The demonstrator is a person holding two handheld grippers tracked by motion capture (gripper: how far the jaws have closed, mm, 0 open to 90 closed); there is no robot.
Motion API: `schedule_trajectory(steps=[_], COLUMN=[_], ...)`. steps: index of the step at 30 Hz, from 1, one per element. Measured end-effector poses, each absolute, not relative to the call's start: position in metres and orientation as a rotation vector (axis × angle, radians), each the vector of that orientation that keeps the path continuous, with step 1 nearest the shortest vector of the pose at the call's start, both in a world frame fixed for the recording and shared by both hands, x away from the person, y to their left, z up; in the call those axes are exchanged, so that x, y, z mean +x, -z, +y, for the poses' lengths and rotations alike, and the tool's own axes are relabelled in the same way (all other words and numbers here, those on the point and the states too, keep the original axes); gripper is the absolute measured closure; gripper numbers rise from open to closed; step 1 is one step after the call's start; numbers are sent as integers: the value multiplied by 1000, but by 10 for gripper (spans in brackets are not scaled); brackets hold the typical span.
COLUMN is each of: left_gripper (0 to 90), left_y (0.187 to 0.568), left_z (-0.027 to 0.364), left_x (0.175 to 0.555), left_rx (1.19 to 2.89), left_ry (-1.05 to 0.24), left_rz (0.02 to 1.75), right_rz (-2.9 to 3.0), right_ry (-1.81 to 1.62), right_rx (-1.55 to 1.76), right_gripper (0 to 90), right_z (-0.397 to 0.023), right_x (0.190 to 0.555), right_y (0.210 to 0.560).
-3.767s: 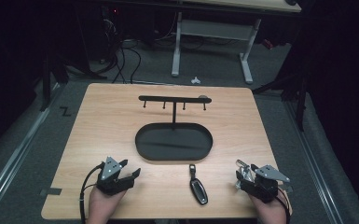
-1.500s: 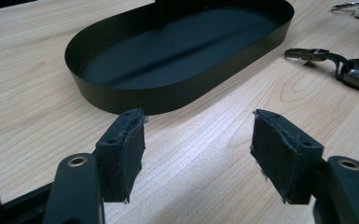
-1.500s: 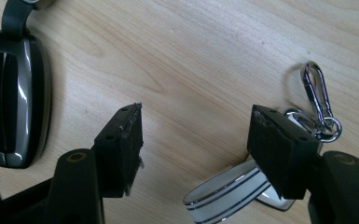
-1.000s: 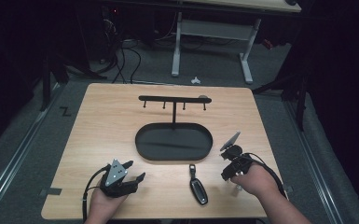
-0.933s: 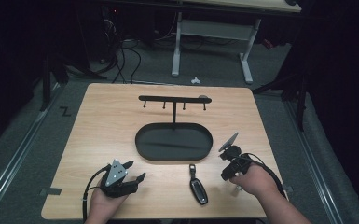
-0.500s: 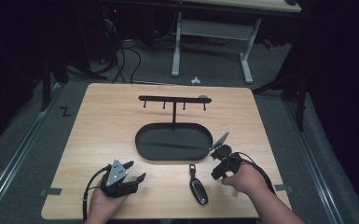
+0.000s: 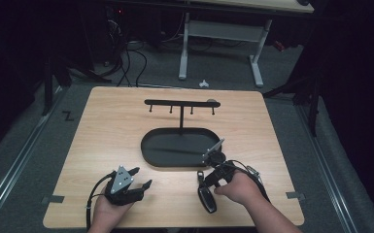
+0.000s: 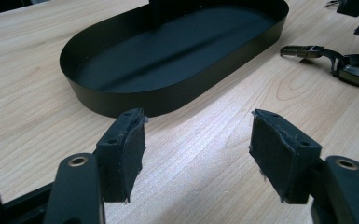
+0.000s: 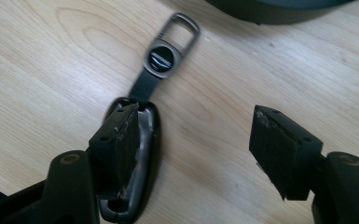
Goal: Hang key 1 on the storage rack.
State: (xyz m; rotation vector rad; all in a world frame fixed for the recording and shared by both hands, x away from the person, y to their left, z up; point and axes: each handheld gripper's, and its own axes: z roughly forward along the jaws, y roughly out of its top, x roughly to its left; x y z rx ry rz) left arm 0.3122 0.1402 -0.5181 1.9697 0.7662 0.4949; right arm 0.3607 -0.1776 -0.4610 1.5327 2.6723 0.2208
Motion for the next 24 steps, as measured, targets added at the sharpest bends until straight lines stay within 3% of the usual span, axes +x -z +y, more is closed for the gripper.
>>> schedule_trajectory(steps=[11, 24], left_gripper=[357, 357], left_y=[518, 516], left_z=[143, 145], left_x=[312, 311], left_rx=[1972, 1956], left_ry=[-507, -513], left_rz=[770, 765], right_rz=[2683, 2674], right_ry=[-242, -233], right_rx=[1577, 1615], right_gripper=[359, 554], right_z=[-163, -150], right_x=[363, 367], right_y=[471, 479])
